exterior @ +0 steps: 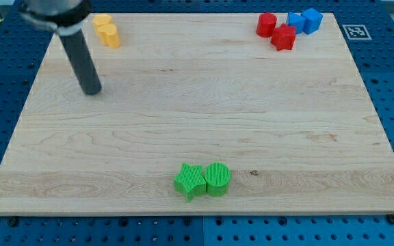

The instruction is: Push the red star to the bottom left side of the board

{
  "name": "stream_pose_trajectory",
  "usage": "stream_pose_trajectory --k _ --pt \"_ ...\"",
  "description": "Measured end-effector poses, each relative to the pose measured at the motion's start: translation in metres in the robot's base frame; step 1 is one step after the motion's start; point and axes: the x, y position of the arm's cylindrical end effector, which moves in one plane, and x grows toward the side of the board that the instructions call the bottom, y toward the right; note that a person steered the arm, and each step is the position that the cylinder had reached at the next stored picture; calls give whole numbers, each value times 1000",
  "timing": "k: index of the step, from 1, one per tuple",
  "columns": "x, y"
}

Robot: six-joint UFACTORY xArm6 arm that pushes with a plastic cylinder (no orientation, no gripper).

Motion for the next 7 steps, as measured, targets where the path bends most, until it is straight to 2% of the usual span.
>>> stream_pose_trajectory --k 2,3,6,7 --pt "19 4" --pt "28 104" --pt "20 462" --pt "-31 511"
